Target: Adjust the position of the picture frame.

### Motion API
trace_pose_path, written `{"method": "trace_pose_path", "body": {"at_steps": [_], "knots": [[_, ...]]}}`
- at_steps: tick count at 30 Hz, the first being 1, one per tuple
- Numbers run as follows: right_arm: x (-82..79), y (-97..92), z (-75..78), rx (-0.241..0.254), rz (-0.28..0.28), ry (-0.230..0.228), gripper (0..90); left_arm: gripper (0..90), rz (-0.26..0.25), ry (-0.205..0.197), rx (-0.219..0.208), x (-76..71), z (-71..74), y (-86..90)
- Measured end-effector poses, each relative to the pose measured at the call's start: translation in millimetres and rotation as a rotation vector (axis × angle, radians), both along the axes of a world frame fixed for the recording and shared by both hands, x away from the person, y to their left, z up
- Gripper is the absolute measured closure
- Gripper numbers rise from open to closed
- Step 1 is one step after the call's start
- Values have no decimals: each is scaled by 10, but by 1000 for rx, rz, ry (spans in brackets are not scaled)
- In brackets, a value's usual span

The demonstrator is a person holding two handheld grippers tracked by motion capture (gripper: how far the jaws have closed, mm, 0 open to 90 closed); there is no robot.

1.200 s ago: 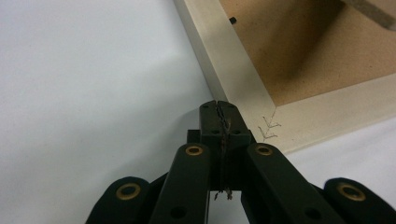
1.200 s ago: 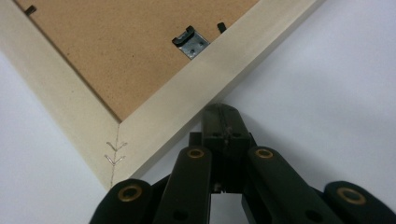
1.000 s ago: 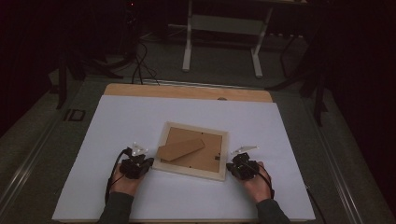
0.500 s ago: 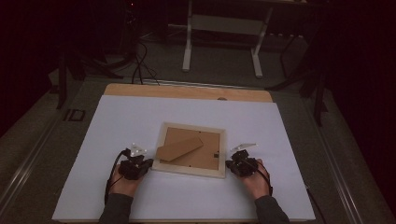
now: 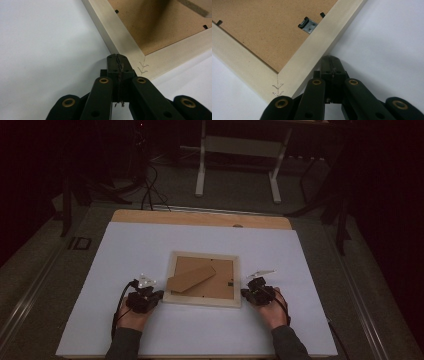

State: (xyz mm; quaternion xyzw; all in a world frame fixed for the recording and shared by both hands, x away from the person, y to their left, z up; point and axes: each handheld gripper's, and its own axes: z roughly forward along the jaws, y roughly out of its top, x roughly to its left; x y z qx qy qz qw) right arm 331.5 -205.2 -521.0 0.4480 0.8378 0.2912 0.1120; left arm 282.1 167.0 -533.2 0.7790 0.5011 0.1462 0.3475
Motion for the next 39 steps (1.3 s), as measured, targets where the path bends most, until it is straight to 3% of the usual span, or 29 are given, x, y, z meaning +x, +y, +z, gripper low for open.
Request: {"method": "trace_pose_path", "body": {"at_steps": [8,34,39], "knots": [[24,29,1,-22,-1,-18,900,900,2,0,0,-4,1,0],[79,13,-22,10,-15,-31,900,900,2,-10,-5,2,-1,-2],[16,-7,-48,26,-9,-69,900,897,1,-11,-24,25,-10,22]]}}
